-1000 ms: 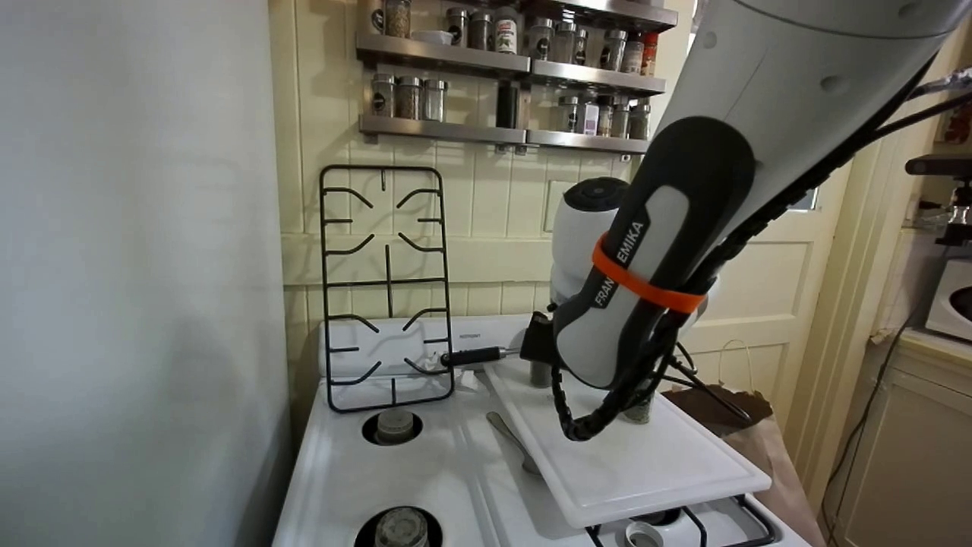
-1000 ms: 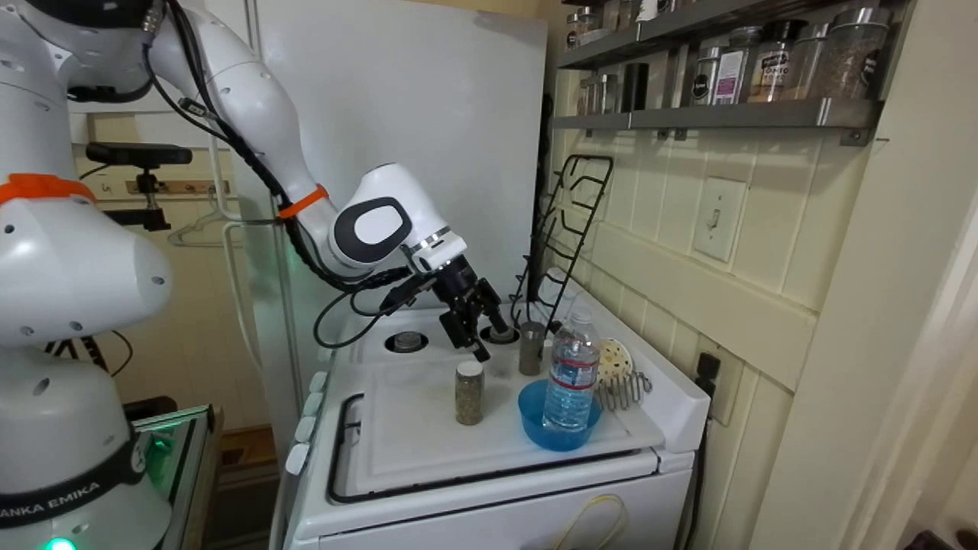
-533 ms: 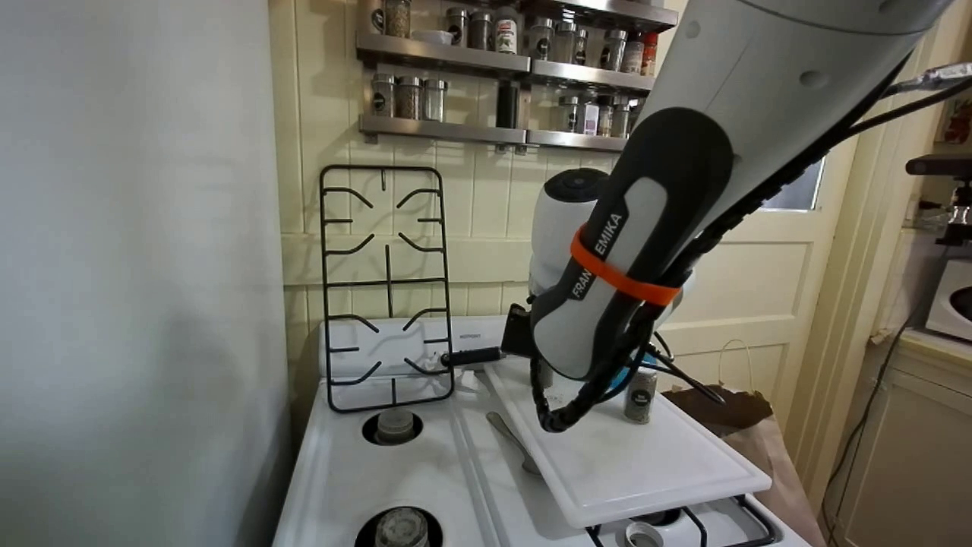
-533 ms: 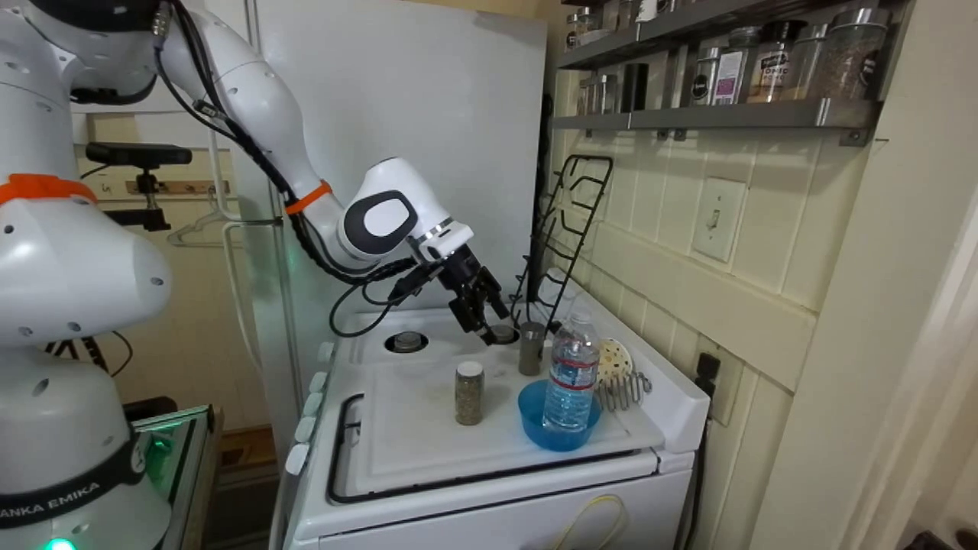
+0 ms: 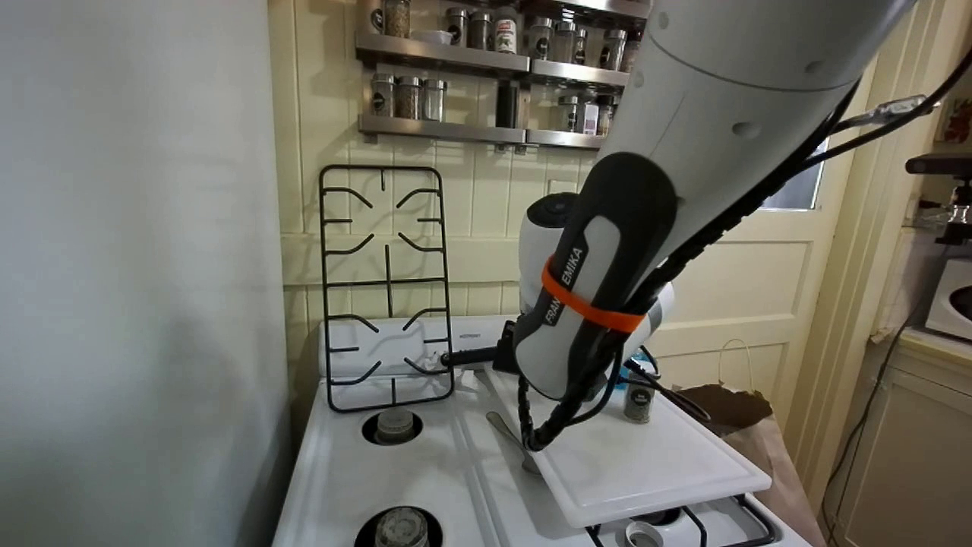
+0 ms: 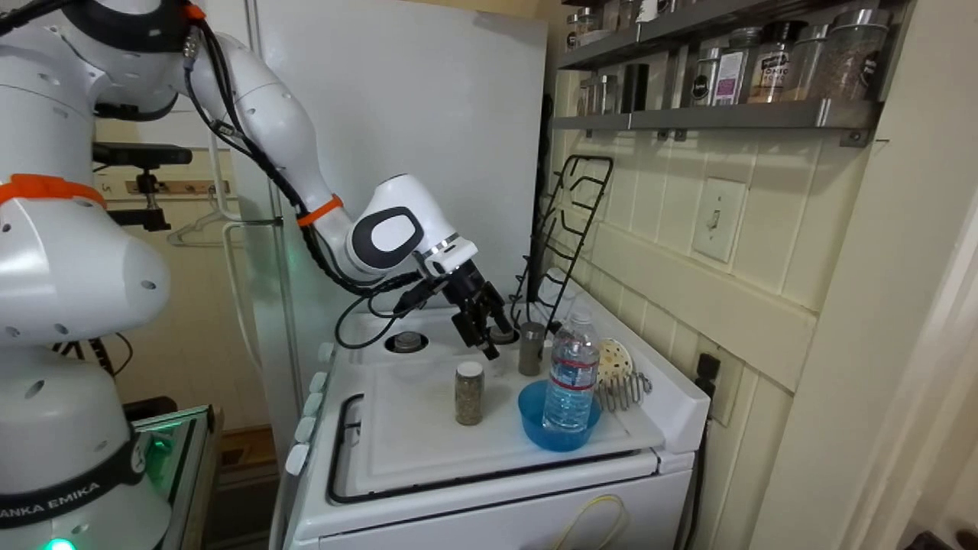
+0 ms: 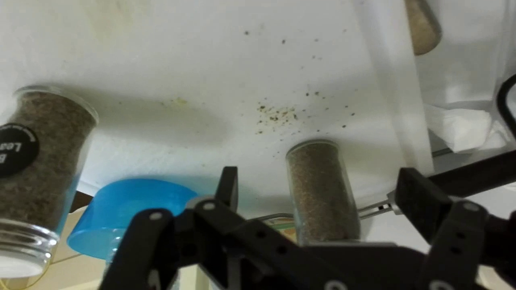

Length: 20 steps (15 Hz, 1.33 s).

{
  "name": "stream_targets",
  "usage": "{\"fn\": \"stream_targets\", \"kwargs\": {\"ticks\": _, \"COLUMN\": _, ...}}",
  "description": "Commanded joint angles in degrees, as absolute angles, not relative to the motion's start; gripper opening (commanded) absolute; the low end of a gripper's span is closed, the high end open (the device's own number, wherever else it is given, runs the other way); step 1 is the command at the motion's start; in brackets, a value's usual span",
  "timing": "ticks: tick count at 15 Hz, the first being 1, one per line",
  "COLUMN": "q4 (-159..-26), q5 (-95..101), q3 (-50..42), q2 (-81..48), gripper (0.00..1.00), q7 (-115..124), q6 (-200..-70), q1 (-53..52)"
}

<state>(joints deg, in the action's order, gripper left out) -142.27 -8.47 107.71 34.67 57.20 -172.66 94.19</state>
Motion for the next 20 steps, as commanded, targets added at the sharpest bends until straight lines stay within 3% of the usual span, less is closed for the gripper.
{"fn": "stream_targets", "kwargs": {"ticks": 1, "q4": -139.1, "q5": -12.8, "q3": 111.9, "q2": 42.3, "gripper": 1.0, "q7": 58.1, "q6": -170.8, "q1": 98.8}}
{"fn": "stream_targets", "kwargs": {"ticks": 16, "q4": -130.9, "q5": -15.8, "q3": 114.9, "q2": 52.1, "gripper": 1.0, "q7": 57.0, "q6": -166.2, "q1": 102.0}}
{"fn": "stream_targets", "kwargs": {"ticks": 20, "q4": -129.3, "q5": -16.3, "q3": 114.8, "q2": 53.9, "gripper": 0.91, "q7": 57.1, "q6": -165.0, "q1": 103.4}}
